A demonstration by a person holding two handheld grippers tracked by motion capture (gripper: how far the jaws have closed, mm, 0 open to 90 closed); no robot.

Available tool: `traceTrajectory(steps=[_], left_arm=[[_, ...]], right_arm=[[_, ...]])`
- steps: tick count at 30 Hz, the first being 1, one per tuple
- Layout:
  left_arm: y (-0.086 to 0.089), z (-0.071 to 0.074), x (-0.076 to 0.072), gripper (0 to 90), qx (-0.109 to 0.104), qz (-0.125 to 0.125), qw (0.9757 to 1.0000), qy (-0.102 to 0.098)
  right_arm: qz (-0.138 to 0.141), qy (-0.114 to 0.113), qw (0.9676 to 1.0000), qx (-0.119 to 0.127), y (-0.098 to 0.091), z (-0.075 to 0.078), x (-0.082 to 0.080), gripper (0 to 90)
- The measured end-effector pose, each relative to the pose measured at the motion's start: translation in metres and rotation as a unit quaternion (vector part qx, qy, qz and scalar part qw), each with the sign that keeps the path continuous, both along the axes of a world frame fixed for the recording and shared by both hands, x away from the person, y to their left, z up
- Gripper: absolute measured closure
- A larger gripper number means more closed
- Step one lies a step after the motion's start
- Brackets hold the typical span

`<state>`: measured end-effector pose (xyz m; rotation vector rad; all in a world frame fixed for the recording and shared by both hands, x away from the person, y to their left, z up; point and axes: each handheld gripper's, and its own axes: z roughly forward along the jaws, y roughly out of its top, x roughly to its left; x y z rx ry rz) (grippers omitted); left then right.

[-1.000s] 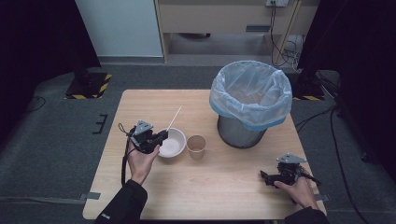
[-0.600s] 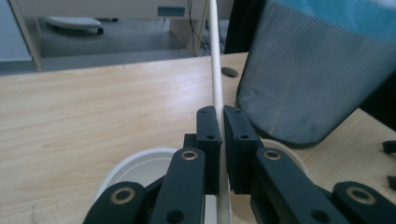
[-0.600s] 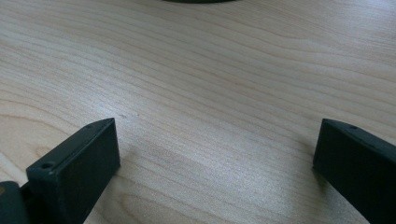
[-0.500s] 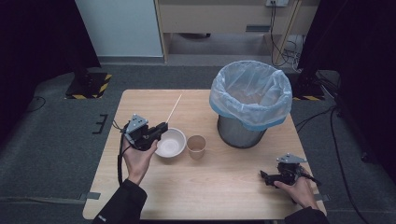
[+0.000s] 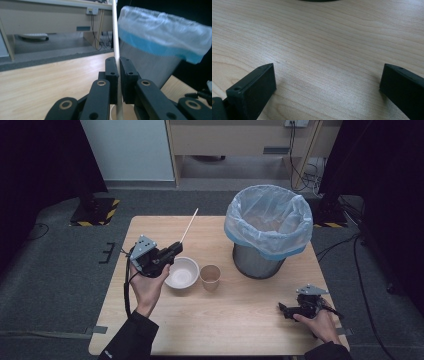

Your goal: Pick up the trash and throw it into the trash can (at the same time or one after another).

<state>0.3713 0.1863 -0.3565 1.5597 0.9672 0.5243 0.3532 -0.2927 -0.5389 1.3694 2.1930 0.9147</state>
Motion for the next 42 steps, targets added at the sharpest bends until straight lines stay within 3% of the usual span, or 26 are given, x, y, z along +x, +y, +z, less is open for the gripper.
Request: traceTrajectory(steps=[9,17,33,42], left_arm=[[-0.009,0.027,0.007,85.3,-0.007,-0.007,0.9995,-0.029],[-0.022,0.046,0.016,85.3,-0.009,-0.014,0.9989,-0.043],[-0.054,0.075,0.035,85.3,-0.011,-0.034,0.9972,-0.066],[-0.074,0.088,0.049,85.3,-0.001,-0.042,0.9965,-0.073]], right_arm=[[0.000,0.000,1.0000,0.000,0.000,0.000,0.000,0.7],[0.000,0.000,1.0000,0.000,0.000,0.000,0.000,0.7],[0.000,0.000,1.0000,0.000,0.000,0.000,0.000,0.7],[-0.001,0.000,1.0000,0.001,0.000,0.000,0.000,0.7]])
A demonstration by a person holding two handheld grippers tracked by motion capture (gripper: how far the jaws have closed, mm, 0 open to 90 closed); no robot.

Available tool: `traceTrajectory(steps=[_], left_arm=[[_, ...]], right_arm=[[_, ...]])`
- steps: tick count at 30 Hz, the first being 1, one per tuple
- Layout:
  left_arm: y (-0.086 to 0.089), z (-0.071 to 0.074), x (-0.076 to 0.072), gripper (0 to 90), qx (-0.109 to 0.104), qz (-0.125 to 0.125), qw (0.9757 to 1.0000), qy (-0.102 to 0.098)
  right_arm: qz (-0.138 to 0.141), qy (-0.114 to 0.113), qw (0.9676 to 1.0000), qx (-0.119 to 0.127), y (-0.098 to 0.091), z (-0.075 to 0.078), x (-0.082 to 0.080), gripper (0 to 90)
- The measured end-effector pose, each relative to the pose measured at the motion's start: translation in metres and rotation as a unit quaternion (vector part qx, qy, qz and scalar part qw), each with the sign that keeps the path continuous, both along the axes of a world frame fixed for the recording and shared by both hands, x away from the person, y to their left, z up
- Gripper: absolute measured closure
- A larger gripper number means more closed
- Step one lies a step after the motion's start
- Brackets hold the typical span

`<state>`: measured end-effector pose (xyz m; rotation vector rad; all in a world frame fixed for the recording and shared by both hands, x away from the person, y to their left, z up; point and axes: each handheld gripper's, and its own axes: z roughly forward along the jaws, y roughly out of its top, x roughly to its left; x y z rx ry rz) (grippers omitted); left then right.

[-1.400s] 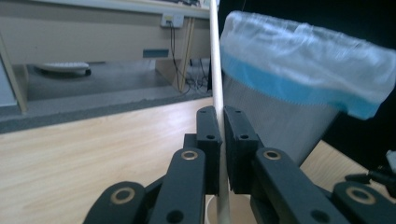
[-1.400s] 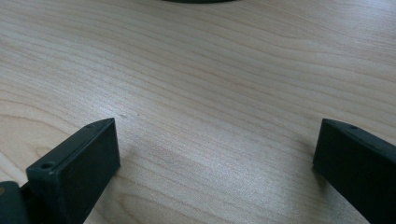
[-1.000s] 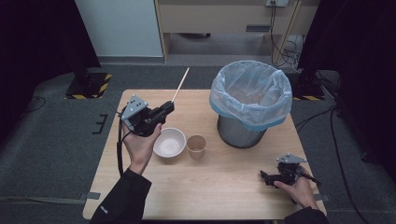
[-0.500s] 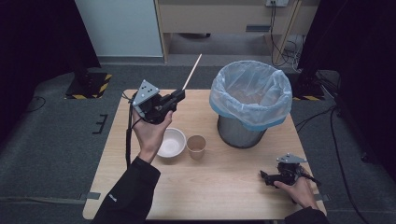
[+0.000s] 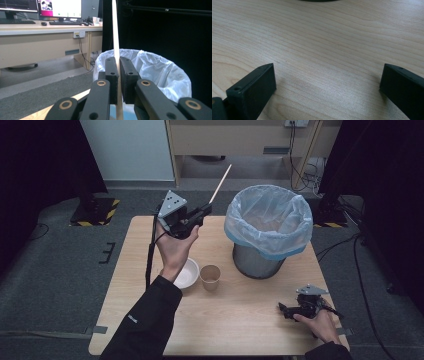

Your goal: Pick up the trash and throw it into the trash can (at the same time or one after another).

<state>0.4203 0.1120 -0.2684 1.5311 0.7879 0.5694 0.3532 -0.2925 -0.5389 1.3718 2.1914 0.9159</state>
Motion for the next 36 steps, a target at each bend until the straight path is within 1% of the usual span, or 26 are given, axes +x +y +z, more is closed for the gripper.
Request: traceTrajectory(steps=[7,11,14,16,21,26,36], left_arm=[[-0.021,0.008,0.011,85.3,0.011,-0.009,0.9999,-0.006],[-0.033,0.013,0.016,85.3,0.011,-0.015,0.9998,-0.011],[-0.042,0.015,0.019,85.3,0.012,-0.020,0.9997,-0.010],[-0.048,0.016,0.021,85.3,0.010,-0.026,0.9996,-0.010],[-0.063,0.017,0.029,85.3,0.017,-0.036,0.9992,-0.011],[-0.076,0.019,0.037,85.3,0.018,-0.041,0.9990,-0.010],[-0.102,0.022,0.049,85.3,0.027,-0.051,0.9982,-0.014]], right_arm=[[0.001,-0.001,1.0000,-0.001,0.000,0.000,0.000,0.7],[0.001,-0.001,1.0000,-0.001,0.000,0.000,0.000,0.7],[0.001,-0.001,1.0000,0.000,0.000,0.000,0.000,0.7],[0.001,-0.001,1.0000,0.000,0.000,0.000,0.000,0.7],[0.001,-0.001,1.0000,0.000,0.000,0.000,0.000,0.7],[0.003,-0.003,1.0000,-0.002,-0.001,0.000,0.001,0.7],[0.001,-0.001,1.0000,-0.001,0.000,0.000,0.000,0.7]])
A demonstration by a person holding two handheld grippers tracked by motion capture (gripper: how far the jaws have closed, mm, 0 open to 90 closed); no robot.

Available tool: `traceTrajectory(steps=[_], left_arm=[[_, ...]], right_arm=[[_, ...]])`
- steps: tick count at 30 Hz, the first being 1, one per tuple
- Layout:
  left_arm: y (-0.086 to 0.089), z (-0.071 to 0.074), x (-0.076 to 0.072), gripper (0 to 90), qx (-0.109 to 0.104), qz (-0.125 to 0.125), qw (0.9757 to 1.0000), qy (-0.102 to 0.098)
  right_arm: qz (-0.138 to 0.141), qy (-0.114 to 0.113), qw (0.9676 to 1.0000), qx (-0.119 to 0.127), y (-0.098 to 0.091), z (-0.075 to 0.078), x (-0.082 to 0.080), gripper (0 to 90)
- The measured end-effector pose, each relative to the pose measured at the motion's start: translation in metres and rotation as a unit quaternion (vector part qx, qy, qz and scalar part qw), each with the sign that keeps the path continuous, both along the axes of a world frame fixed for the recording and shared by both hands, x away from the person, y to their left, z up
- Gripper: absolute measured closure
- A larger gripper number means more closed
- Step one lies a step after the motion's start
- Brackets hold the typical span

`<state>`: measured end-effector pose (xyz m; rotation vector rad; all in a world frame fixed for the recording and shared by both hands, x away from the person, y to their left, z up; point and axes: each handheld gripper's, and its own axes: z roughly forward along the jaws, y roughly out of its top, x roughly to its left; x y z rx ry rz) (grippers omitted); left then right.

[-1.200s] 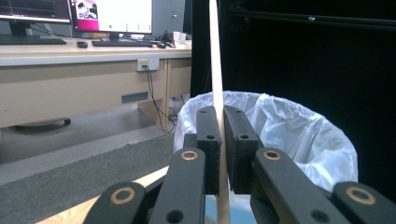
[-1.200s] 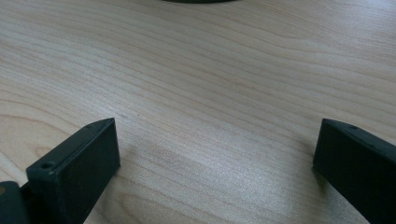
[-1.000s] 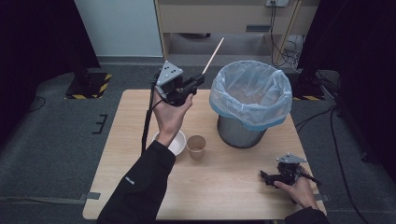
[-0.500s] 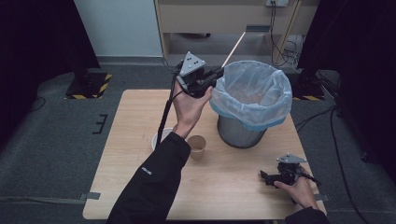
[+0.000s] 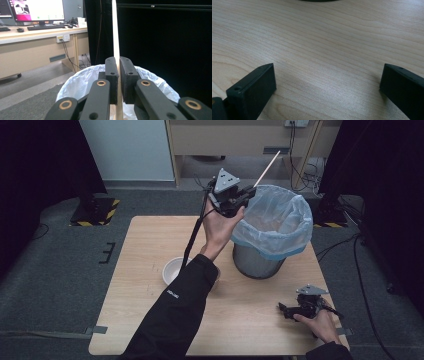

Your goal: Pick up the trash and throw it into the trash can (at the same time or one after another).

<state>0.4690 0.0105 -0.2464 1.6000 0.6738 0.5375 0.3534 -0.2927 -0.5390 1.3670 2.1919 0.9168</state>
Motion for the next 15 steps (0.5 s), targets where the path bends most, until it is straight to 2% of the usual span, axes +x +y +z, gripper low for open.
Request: traceTrajectory(steps=[3,5,11,15], left_arm=[[-0.009,0.000,0.003,85.3,0.006,-0.005,1.0000,-0.001],[-0.015,-0.001,0.005,85.3,0.001,-0.010,0.9999,0.000],[-0.028,-0.003,0.011,85.3,0.014,-0.016,0.9998,0.002],[-0.036,-0.004,0.015,85.3,0.019,-0.013,0.9997,0.007]], right_arm=[[0.000,0.001,1.0000,0.000,0.000,0.000,0.000,0.7],[0.001,0.000,1.0000,-0.002,0.000,0.000,0.000,0.7],[0.003,-0.001,1.0000,-0.003,-0.001,0.000,0.000,0.7],[0.002,-0.001,1.0000,-0.002,-0.001,0.000,0.000,0.7]])
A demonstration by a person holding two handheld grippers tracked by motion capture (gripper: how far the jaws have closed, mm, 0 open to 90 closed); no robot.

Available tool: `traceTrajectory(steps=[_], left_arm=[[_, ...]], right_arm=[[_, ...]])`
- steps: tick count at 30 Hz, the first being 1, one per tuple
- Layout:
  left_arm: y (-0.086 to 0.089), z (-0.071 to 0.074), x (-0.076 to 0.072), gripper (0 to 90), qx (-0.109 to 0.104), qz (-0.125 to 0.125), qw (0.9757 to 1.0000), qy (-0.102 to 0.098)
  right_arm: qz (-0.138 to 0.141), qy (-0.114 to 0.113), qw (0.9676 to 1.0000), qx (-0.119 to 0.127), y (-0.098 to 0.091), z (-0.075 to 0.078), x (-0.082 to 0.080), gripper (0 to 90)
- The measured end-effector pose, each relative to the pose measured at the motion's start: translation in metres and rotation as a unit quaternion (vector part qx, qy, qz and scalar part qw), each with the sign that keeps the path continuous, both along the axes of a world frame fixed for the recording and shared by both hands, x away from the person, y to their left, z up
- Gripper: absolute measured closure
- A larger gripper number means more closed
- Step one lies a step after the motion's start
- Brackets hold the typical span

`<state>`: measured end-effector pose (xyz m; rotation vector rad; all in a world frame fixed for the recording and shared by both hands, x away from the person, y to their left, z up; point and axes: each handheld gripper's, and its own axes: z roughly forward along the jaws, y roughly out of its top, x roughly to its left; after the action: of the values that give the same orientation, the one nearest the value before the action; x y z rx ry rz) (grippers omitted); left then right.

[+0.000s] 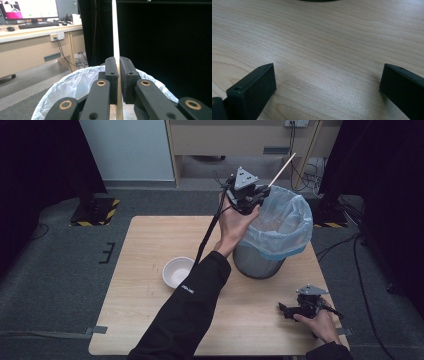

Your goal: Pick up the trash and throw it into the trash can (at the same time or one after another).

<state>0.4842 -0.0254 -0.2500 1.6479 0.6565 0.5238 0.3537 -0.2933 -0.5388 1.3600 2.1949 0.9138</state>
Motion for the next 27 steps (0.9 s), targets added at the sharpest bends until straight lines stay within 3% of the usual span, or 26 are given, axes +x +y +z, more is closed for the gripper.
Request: traceTrajectory(steps=[4,9,12,15,21,27], left_arm=[[-0.006,-0.001,0.005,85.3,0.004,0.003,1.0000,0.003],[-0.013,-0.002,0.015,84.9,0.029,-0.001,0.9996,0.004],[-0.014,-0.004,0.020,73.1,0.023,-0.009,0.9997,0.003],[-0.011,-0.004,0.020,68.5,0.025,-0.009,0.9996,0.009],[0.010,0.000,0.012,60.5,0.009,-0.013,0.9998,0.011],[0.047,0.000,0.000,53.9,0.025,0.004,0.9997,0.004]], right_arm=[[0.000,0.000,1.0000,-0.001,0.000,0.000,0.000,0.7],[0.000,0.000,1.0000,0.000,0.000,0.000,0.000,0.7],[0.000,0.000,1.0000,0.000,0.000,0.000,0.000,0.7],[0.001,0.000,1.0000,0.000,0.000,0.000,0.000,0.7],[0.001,0.000,1.0000,-0.001,0.000,0.000,0.000,0.7],[0.001,0.000,1.0000,0.000,0.000,0.000,0.000,0.7]])
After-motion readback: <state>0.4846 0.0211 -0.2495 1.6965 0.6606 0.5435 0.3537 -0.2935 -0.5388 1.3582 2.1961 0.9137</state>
